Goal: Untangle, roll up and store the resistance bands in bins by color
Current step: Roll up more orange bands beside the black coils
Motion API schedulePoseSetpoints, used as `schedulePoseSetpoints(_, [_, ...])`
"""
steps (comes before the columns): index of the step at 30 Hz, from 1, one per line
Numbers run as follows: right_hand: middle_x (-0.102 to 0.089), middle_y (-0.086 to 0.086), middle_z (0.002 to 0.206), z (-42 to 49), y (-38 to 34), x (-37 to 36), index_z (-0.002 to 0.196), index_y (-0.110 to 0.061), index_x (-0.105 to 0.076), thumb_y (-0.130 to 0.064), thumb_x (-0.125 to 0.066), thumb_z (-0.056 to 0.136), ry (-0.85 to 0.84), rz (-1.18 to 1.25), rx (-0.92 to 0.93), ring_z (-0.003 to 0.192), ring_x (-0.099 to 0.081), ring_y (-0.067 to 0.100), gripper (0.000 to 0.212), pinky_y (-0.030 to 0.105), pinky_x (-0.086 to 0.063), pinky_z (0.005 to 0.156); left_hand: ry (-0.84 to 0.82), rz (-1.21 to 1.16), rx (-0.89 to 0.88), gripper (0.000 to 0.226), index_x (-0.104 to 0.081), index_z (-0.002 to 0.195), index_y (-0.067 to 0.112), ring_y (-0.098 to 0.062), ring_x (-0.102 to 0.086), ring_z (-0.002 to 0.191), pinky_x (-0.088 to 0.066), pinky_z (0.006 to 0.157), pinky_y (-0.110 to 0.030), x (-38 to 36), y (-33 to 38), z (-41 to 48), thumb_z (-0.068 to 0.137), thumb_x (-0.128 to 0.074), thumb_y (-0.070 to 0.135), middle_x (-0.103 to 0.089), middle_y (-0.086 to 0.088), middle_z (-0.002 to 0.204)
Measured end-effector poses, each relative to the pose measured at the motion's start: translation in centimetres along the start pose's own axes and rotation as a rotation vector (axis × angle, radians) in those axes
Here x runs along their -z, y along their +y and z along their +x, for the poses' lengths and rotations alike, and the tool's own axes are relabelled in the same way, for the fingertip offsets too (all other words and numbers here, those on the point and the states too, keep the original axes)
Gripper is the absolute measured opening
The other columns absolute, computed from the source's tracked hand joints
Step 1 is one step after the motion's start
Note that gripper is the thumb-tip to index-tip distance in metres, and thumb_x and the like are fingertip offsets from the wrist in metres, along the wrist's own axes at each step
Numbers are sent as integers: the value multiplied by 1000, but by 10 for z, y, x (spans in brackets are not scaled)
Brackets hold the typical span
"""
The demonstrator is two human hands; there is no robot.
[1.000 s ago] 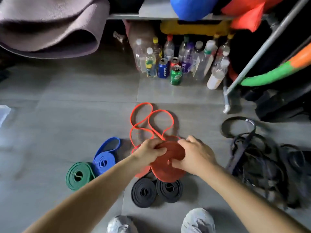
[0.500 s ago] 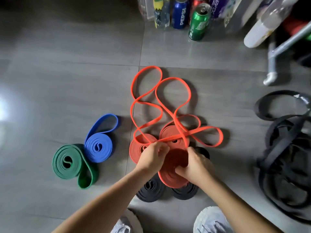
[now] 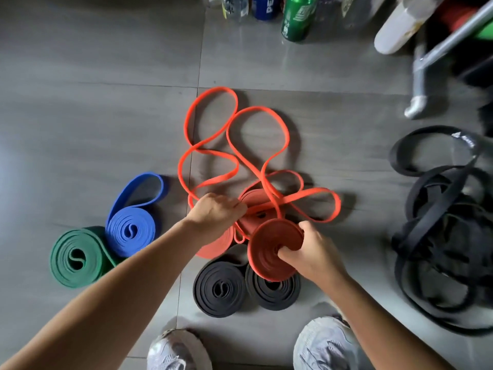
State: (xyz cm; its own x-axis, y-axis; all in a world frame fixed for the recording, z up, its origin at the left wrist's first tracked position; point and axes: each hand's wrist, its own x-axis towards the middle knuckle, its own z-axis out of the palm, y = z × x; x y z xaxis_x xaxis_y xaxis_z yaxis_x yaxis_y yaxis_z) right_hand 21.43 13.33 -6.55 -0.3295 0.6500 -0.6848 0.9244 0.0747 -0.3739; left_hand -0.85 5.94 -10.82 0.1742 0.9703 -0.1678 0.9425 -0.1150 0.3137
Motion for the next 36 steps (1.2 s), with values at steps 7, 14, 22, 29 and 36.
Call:
schedulePoseSetpoints(7, [-68, 3, 100, 11, -9, 1, 103, -19, -50, -47, -68, 67, 79, -15, 1, 100, -62, 29, 48, 35, -49, 77, 461, -570, 1104, 16, -54, 97, 7, -24, -60, 89, -40, 66, -34, 88, -40, 39, 83, -57, 15, -62, -17, 96])
schedulePoseSetpoints(14, [-66, 8, 108, 31, -20, 9, 109, -14, -48, -50, -67, 69, 106, -67, -47, 104, -59, 30, 57, 35, -47, 80, 658, -1080, 1031, 91, -53, 126, 10, -5, -60, 99, -42, 100, -25, 203, -116, 39, 62, -66, 74, -58, 6, 116])
schedulePoseSetpoints(22, [-64, 5, 94, 45, -9, 33, 105, -14, -54, -55, -67, 58, 220, 18, -103, 95, -63, 28, 64, 33, -48, 74, 235, -571, 743, 29, -66, 113, 13, -23, -58, 66, -38, 52, -12, 124, -27, 55, 89, -53, 4, -66, -12, 82])
schedulePoseSetpoints(29, [-68, 11, 85, 78, 0, 76, 93, -11, -61, -55, -62, 58, 267, 77, -235, 70, -65, 25, 56, 25, -47, 53, -204, -406, 1020, 46, -48, 131, 24, -38, -40, 125, -38, 103, -42, 18, 4, 50, 86, -58, 27, -33, -16, 139])
schedulePoseSetpoints(36, [-66, 6, 65, 90, 1, 81, 88, -11, -62, -51, -63, 64, 262, 80, -246, 37, -59, 15, 46, 22, -44, 45, 150, -306, 451, 45, -48, 128, 9, -37, -49, 113, -42, 93, -42, 9, 34, 63, 82, -51, 7, -48, -16, 126])
